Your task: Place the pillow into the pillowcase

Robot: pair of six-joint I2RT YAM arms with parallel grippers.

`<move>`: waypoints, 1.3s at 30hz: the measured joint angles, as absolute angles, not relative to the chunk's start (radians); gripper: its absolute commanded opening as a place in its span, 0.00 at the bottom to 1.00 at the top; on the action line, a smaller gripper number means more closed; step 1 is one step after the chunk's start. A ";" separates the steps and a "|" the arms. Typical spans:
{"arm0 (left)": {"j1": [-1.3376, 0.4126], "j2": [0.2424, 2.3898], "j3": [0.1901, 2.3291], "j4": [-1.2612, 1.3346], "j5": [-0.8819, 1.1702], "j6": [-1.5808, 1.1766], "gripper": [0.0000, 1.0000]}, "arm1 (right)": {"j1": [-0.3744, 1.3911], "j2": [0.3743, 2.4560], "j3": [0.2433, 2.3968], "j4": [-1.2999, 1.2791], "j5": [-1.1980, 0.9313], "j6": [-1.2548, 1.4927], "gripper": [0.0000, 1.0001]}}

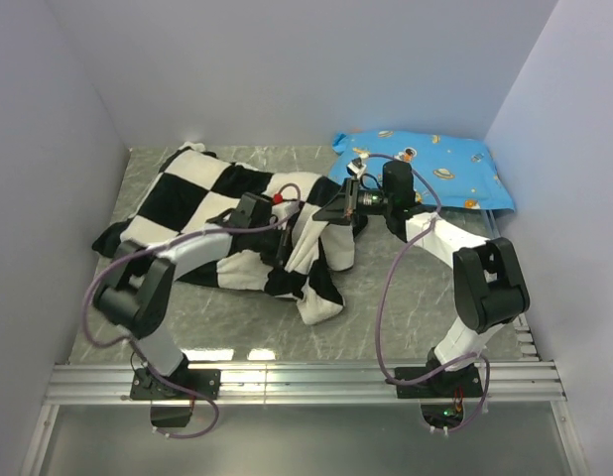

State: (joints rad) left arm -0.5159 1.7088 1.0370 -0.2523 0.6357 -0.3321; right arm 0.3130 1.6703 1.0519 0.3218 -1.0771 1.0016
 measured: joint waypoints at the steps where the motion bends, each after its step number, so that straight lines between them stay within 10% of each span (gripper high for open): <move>1: -0.515 1.648 1.004 -0.259 0.645 -0.323 0.28 | 0.305 1.676 1.047 0.335 -1.082 1.013 0.00; 11: -0.497 1.390 1.201 -0.705 0.802 -0.006 0.44 | 0.435 1.708 0.970 0.223 -1.063 0.867 0.00; 18: -0.344 1.473 1.316 -0.793 0.805 0.044 0.56 | 0.457 1.718 1.044 -0.174 -1.063 0.534 0.65; 27: -0.398 1.718 1.490 -0.644 0.609 0.004 0.70 | 0.086 1.642 1.295 -0.556 -0.872 0.242 0.55; 39: -0.546 2.010 1.718 -0.534 0.265 -0.077 0.65 | 0.167 1.960 1.443 -0.501 -0.767 0.377 0.60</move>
